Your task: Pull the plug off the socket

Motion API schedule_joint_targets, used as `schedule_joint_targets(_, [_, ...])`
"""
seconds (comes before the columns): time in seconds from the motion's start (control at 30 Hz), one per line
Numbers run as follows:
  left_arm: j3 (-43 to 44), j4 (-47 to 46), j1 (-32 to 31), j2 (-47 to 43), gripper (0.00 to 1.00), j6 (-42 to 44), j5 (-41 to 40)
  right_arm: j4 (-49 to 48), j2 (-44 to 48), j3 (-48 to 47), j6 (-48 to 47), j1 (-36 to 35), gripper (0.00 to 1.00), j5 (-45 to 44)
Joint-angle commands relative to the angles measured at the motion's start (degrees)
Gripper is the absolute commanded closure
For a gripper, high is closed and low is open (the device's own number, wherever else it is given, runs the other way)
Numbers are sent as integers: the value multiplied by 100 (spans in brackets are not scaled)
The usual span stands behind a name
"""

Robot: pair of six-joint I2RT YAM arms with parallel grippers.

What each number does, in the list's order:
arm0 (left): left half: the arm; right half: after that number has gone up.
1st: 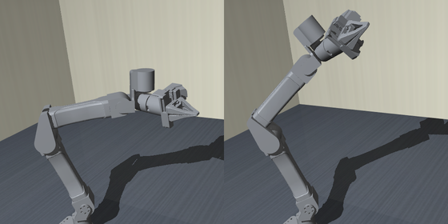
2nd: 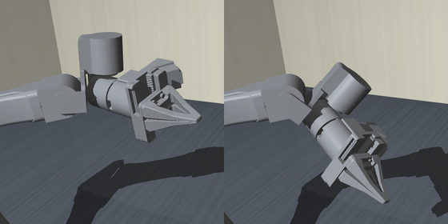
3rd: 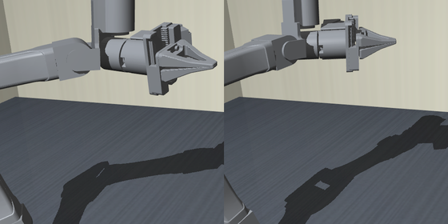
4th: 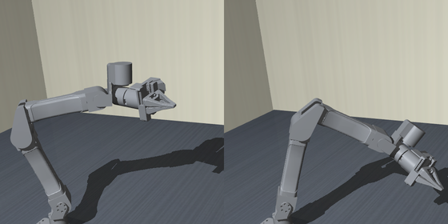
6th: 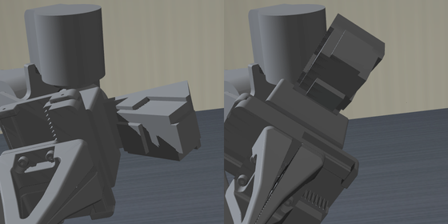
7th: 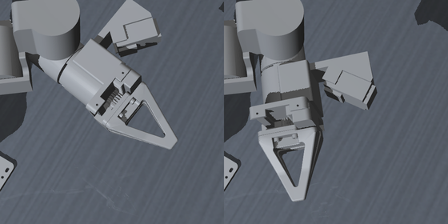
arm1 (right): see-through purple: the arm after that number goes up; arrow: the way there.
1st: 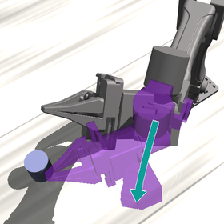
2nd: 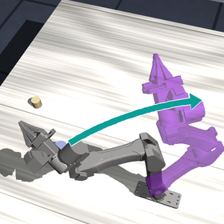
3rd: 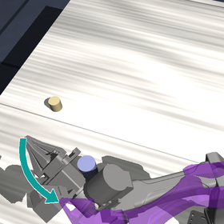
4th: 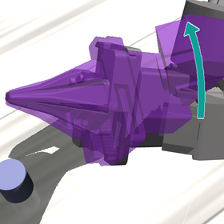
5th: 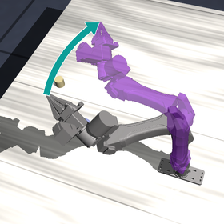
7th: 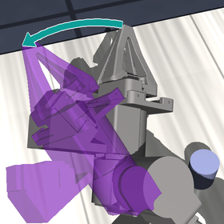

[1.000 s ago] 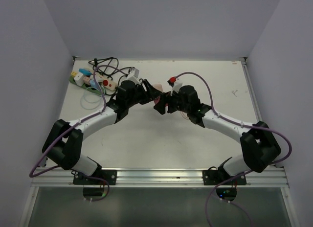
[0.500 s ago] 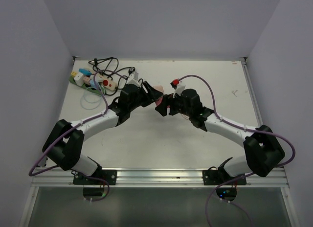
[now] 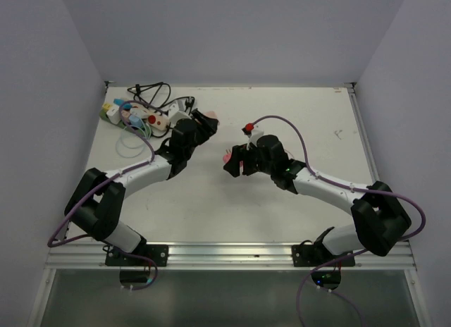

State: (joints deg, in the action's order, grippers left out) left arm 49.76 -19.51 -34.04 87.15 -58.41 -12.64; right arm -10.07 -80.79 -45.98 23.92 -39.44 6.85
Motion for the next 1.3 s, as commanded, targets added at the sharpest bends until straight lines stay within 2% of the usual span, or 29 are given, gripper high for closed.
schedule_joint_targets(0.0, [245, -756, 416, 135, 100, 321, -2127, 787, 143, 168, -54, -196, 100, 273])
schedule_joint_targets(0.17, [341, -940, 425, 319, 100, 480, -2260, 927, 239, 177, -80, -204, 100, 203])
schedule_joint_targets(0.27, [420, -1011, 416, 407, 100, 716, -1954, 1243, 284, 159, -177, -196, 100, -314])
schedule_joint_targets(0.4, [526, -1081, 425, 548, 100, 1260, -946, 1744, 12, -16, -265, -169, 100, -1517])
schedule_joint_targets(0.53, [588, -977, 416, 706, 100, 1657, -38, 2131, -454, -323, -169, -38, 100, -1968])
schedule_joint_targets(0.7, [614, -687, 425, 768, 100, 2105, 947, 2123, -1078, -561, -116, 147, 100, -2320])
schedule_joint_targets(0.73, [632, -573, 425, 768, 100, 2228, 1174, 2131, -1166, -649, -81, 234, 98, -2320])
schedule_joint_targets(0.83, [640, -388, 416, 777, 100, 2413, 1483, 2246, -1474, -772, 103, 445, 89, -2294])
schedule_joint_targets(0.93, [693, -203, 416, 890, 100, 2589, 1791, 2369, -1597, -764, 297, 700, 75, -2285])
schedule_joint_targets(0.97, [711, -185, 416, 934, 99, 2642, 1922, 2386, -1580, -746, 289, 736, 63, -2224])
schedule_joint_targets(1.03, [850, -133, 416, 1144, 97, 2651, 2072, 2386, -1449, -694, 184, 771, 47, -2153])
schedule_joint_targets(1.07, [930, -106, 416, 1242, 96, 2642, 2195, 2395, -1378, -667, 166, 771, 33, -2049])
schedule_joint_targets(1.17, [1237, -71, 407, 1628, 94, 2590, 2336, 2369, -983, -571, 130, 771, 12, -1881])
schedule_joint_targets(1.27, [1641, -36, 363, 2015, 91, 2642, 2284, 2395, -456, -483, 86, 771, 3, -1705])
